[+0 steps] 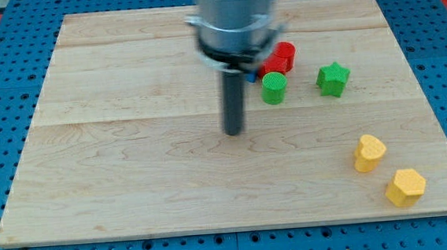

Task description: Move the blue triangle into the blue cube

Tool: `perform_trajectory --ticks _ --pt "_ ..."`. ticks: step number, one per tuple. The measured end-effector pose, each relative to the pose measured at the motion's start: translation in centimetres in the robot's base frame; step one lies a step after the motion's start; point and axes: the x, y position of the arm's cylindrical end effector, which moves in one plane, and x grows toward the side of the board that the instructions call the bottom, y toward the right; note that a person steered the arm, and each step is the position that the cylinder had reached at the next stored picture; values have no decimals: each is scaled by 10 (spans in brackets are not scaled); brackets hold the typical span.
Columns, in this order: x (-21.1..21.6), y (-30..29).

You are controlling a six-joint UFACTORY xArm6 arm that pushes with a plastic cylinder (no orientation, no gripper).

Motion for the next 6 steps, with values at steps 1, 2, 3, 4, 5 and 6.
perform_trajectory --ticks 1,2,3,4,5,6 --pt "-57 -81" --pt "-123 -129" --pt "-183 -99" --pt "-195 -43" --pt "-168 17" --pt "-133 47"
